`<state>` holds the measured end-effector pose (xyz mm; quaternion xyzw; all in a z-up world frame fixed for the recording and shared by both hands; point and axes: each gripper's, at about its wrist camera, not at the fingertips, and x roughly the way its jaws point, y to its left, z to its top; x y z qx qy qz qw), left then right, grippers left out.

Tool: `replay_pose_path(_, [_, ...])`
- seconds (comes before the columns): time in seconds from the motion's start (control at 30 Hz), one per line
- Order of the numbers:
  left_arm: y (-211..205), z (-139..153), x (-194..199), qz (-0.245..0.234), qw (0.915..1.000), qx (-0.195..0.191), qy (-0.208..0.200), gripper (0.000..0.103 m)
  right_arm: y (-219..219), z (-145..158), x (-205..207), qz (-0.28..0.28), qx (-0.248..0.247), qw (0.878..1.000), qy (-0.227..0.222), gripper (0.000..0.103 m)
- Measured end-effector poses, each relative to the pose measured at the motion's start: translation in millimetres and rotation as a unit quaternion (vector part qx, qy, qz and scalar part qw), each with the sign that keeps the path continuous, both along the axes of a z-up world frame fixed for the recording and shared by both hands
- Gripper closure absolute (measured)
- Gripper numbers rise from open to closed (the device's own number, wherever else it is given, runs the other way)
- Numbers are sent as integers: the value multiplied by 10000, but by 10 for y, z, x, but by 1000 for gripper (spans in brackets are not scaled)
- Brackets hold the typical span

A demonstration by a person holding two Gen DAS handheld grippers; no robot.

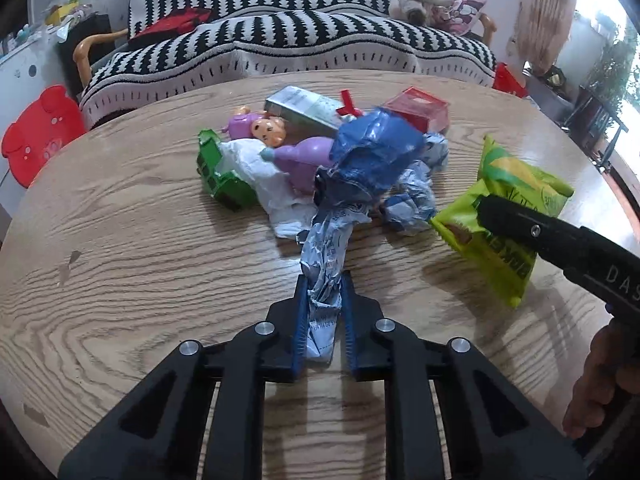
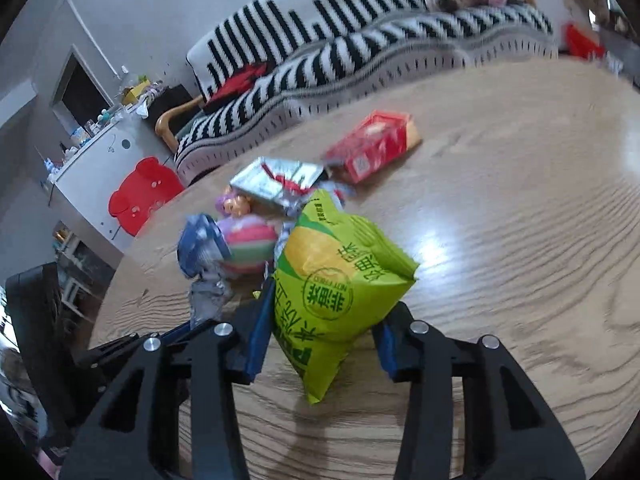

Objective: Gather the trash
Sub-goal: 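Grasp the yellow-green corn snack bag with the right gripper, then carry both items over the black bin and open both grippers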

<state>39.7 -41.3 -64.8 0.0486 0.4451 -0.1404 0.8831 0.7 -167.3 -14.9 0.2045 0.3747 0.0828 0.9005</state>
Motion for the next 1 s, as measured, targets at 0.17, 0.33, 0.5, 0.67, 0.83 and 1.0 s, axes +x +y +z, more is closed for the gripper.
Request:
replay_pose_path(0.17, [-88,96,-99,-175,9996,-227,-22,89,-97,106,-88,-131,-39,9999,19,59])
replay_pose_path(0.33, [-151,178,-213,-304,9987,-401,-81,89,-239,132,-194,-277,99,9995,74,59])
replay_pose_path(0.5, [-249,179,-314,-272,9990,-321,-130,90,-463,181,-307,-662,151,9977,67,59])
replay_pose_path(0.67, [-458,558,-600,-472,9972,-327,-479,90,-659,460,-657,-787,-145,9967,-140,59])
replay_pose_path(0.83, [-963,934,-1036,-1085,9913,-413,-625,90,-1021,849,-1174,-1004,-208,9934,-515,59])
replay_pose_path(1.0, [-1558,1053,-1591,-1730,9818,-531,-569,90,-1510,1090,-1771,-1346,-313,9877,-730,59])
